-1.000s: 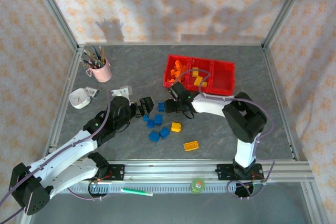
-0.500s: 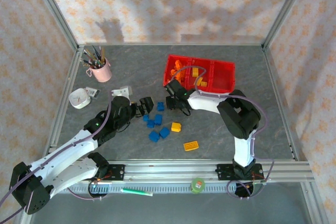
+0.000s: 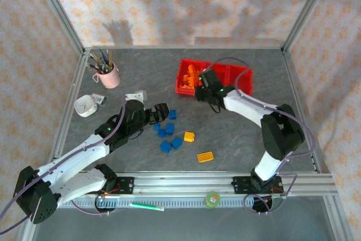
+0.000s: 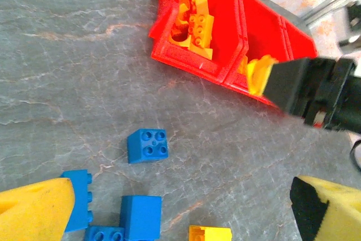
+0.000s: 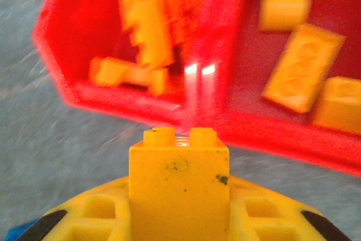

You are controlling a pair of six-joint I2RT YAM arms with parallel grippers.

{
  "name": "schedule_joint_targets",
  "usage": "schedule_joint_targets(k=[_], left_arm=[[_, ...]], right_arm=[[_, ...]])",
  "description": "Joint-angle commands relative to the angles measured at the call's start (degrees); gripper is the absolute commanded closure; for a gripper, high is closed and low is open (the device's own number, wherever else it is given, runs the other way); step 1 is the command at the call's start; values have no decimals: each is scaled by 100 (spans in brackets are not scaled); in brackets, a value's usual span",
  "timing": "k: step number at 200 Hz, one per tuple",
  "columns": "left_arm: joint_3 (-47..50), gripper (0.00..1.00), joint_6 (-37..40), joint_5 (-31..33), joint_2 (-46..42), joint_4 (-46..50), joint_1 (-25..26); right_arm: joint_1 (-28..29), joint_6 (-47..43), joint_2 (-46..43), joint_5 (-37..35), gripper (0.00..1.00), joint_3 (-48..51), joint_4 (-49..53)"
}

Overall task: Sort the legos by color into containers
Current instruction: Place the lego in the container, then pick up the lego from the bottom-center of the table.

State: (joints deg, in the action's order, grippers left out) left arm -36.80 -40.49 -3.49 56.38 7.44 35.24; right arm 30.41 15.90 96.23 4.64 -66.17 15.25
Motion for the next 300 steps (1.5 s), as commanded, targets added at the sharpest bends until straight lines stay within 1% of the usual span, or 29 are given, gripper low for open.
schedule_joint_targets(k=[1, 25, 51, 60, 71, 85, 102, 130, 146, 176, 217, 229, 252, 264, 300], left_arm=[[-247, 1, -2, -272, 252, -467, -9], [-438, 1, -25, -336, 635, -734, -1], [-721, 1, -14, -379, 1035, -823, -9], [-803, 1, -4, -403, 1134, -845, -8], [-869, 1, 6, -424, 1240, -887, -8], [-945, 1, 23, -468, 1320, -911, -9], [-992, 1, 63, -528, 1339, -902, -3], [-906, 1, 67, -485, 1143, -876, -2], [-771, 1, 51, -436, 957, -869, -3], [-511, 1, 50, -362, 529, -702, -9], [-117, 1, 131, -221, -158, -182, -6], [-57, 1, 155, -177, -341, 14, -11], [68, 1, 147, -101, -666, 316, -6], [138, 1, 119, -83, -820, 430, -9], [422, 1, -7, -59, -1209, 574, -10]], right_arm=[[-464, 66, 71, -126, 69, -232, 356], [-816, -61, 496, -148, 69, -728, 361], [-920, -249, 1115, -407, 67, -1500, 576], [-960, -251, 1272, -417, 63, -1677, 624], [-993, -225, 1394, -388, 54, -1841, 638], [-998, -205, 1482, -329, 50, -1983, 687], [-992, -184, 1366, -205, 45, -1952, 661], [-929, -142, 809, 62, 44, -1449, 512], [-809, -107, 443, 98, 41, -1078, 457], [-473, 4, -154, 161, 36, -383, 502], [248, 323, -829, 96, 30, 567, 559], [547, 470, -965, 33, 29, 791, 565], [1032, 827, -1071, -101, 26, 1072, 577], [1329, 1058, -1061, -320, 25, 1129, 661], [2039, 1637, -933, -632, 20, 1168, 819]])
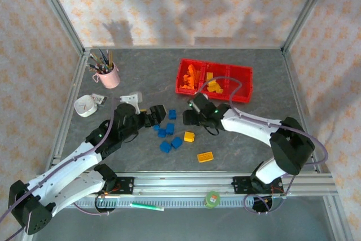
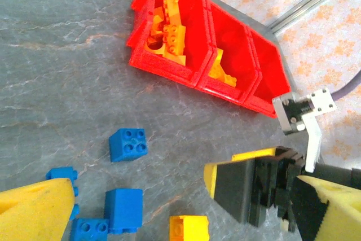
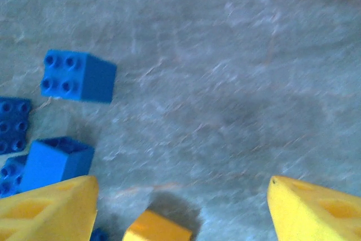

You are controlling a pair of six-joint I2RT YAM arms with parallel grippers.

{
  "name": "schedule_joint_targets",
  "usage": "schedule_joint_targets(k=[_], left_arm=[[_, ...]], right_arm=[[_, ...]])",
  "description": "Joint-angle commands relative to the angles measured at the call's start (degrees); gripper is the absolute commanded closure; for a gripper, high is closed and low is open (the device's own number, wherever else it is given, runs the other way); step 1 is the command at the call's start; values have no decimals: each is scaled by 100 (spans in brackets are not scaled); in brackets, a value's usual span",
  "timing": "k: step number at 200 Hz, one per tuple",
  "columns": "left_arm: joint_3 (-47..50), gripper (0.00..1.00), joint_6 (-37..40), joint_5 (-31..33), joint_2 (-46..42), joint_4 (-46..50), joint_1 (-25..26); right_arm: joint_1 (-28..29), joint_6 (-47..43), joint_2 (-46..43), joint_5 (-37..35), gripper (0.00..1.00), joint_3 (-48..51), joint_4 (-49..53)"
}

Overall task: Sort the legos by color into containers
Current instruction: Pick up the lego from the bottom-center of the table.

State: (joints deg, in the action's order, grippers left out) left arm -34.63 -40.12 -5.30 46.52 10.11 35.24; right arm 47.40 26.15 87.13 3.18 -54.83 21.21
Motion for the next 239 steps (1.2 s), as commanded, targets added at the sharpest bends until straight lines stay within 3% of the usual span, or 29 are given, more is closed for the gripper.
schedule_joint_targets(k=[1, 41, 98, 119, 197, 239], left_arm=[[209, 1, -51, 120, -232, 308, -9], [364, 1, -97, 122, -421, 394, -8], [421, 1, -84, 26, -429, 361, -13], [364, 1, -75, 28, -385, 410, -9], [178, 1, -185, -93, -214, 390, -9], [176, 1, -273, -235, -181, 234, -9]], right_arm=[[354, 624, -18, -494, 19, 29, 224], [834, 1423, 344, -926, 18, 22, 536], [1273, 2085, 776, -975, 18, 135, 428], [1325, 2269, 943, -991, 23, 69, 489], [1303, 2266, 642, -1151, 55, 307, 183], [1114, 2100, 239, -1175, 62, 457, 47]])
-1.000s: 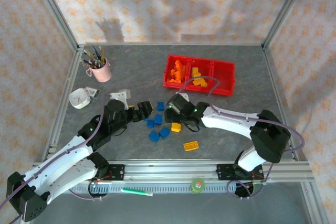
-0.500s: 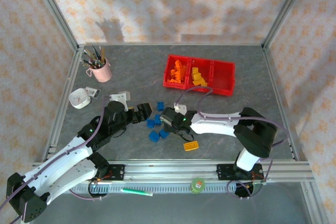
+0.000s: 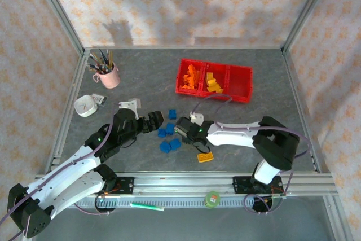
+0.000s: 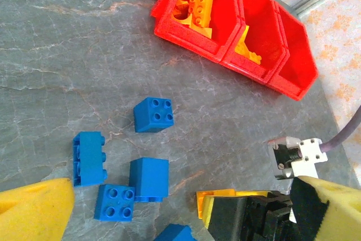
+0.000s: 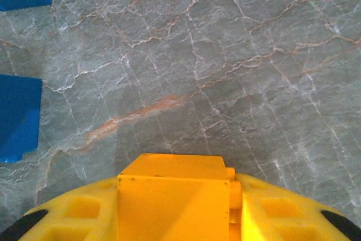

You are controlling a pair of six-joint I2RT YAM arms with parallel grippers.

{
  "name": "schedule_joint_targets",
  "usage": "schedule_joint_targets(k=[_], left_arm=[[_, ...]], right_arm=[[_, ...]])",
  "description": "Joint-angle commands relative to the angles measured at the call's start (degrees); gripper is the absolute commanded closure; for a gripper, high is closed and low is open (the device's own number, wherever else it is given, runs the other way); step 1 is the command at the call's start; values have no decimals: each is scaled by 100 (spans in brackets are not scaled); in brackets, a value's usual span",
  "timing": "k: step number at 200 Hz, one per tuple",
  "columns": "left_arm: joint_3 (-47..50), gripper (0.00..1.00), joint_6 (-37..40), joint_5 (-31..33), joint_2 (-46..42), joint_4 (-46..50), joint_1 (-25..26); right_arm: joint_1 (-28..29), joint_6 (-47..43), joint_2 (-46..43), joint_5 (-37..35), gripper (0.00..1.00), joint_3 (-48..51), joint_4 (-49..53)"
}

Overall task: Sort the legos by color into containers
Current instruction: Pick up the lego from the bottom-center of the table, then place the lego in the container.

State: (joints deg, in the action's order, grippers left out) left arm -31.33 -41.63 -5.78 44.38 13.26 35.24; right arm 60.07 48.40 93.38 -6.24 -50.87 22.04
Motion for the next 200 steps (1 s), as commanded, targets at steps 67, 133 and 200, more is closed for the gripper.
schedule_joint_targets(k=[67, 133, 200], left_arm=[[-374, 1, -171, -512, 590, -834, -9], [-1230, 1, 99, -658, 2043, -1457, -9], [-1921, 1, 137, -652, 3174, -1888, -8]], right_arm=[[-1713, -1369, -1200, -223, 61, -494, -4], [-3359, -2581, 98, 140, 61, -1976, -261], [-4010, -2946, 1932, 149, 53, -3982, 126]])
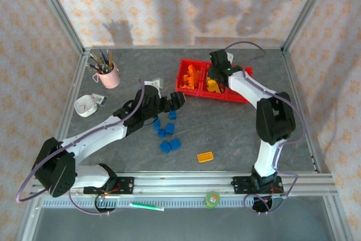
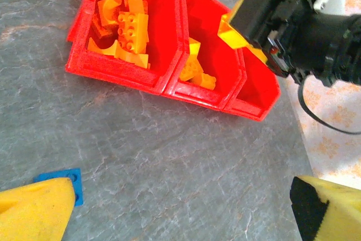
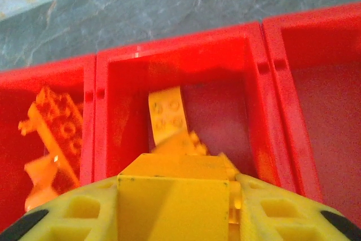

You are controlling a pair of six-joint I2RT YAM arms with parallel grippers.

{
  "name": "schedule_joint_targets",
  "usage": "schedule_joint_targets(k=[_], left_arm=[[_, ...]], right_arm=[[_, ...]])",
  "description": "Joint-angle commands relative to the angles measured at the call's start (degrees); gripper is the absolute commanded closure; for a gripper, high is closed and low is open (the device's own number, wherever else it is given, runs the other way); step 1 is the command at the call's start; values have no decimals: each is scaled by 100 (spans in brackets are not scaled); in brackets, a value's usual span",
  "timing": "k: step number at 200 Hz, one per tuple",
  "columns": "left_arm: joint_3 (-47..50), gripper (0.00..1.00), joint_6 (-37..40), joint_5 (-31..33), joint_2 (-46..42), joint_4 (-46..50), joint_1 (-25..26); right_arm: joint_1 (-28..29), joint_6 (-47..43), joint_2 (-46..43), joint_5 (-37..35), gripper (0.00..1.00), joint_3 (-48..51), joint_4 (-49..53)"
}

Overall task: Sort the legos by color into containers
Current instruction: Place the lego in the container, then pick up the lego from the bottom-center of the table.

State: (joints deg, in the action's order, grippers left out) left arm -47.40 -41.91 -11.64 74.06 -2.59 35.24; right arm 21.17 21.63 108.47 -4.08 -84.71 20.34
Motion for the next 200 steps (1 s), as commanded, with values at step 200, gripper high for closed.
schedule_joint_targets(k=[200], left_arm=[[1312, 1, 27, 144, -2040, 771, 369]], right_arm=[[1920, 162, -3067, 335, 13, 3171, 785]])
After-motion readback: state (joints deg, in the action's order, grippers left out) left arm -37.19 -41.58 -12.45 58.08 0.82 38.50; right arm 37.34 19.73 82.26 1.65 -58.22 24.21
